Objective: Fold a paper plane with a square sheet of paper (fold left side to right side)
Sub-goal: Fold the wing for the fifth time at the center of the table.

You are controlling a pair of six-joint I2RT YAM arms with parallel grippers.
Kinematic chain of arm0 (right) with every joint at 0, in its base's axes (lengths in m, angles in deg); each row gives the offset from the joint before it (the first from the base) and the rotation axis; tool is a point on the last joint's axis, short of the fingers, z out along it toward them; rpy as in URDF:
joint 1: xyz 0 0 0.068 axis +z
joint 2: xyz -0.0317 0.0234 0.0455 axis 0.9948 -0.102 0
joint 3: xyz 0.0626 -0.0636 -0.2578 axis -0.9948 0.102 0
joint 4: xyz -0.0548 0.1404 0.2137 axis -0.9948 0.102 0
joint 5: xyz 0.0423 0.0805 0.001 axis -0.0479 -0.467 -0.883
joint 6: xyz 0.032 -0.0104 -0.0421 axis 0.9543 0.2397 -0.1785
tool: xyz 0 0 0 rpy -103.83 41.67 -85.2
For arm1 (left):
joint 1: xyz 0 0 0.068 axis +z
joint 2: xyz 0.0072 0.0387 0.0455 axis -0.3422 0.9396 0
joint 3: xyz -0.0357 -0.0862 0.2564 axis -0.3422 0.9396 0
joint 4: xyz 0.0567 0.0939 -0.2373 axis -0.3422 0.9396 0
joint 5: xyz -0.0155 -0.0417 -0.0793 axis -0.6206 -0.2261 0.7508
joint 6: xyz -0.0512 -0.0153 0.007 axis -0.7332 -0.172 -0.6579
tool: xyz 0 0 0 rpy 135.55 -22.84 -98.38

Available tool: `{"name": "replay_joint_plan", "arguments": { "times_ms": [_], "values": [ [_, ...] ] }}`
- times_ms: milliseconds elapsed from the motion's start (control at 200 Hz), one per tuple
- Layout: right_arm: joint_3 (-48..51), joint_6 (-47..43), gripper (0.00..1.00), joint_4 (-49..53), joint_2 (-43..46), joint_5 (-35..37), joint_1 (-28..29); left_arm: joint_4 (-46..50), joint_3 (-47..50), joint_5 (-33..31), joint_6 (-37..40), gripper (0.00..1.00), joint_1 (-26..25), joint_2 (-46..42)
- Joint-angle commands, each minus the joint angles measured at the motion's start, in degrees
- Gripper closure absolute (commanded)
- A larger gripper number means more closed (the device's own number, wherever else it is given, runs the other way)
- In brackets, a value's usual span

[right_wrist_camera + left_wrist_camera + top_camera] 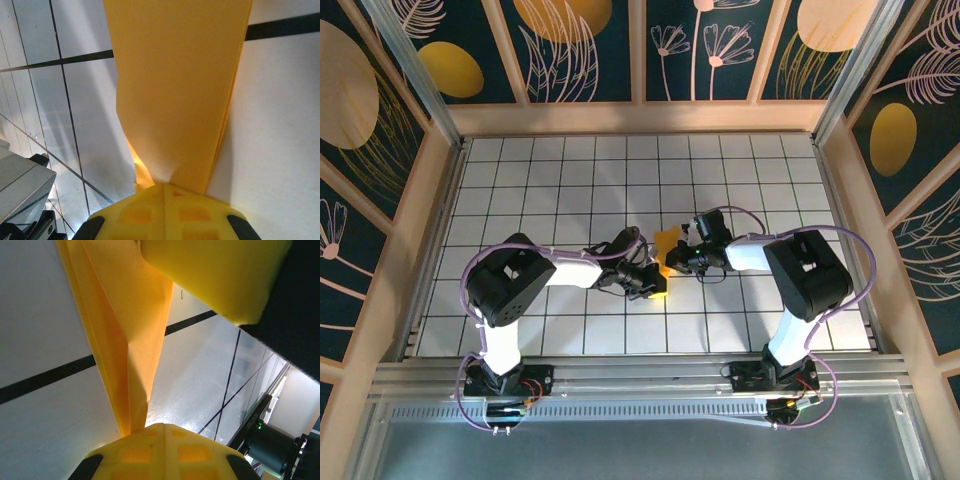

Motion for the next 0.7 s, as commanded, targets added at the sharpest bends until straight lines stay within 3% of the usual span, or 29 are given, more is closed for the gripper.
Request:
{"name": "replay_joint_plan", "arguments": {
  "times_ms": [0,696],
  "values": [
    [2.14,-1.65,1.0,8.94,-4.5,8.87,0.82,1.21,0.75,0.13,0.14,0.95,-0.44,0.23],
    [2.05,-1.65,1.0,9.19,-4.65,9.05,0.86,0.81,1.12,-0.03,-0.16,0.95,-0.96,1.33]
  ]
}}
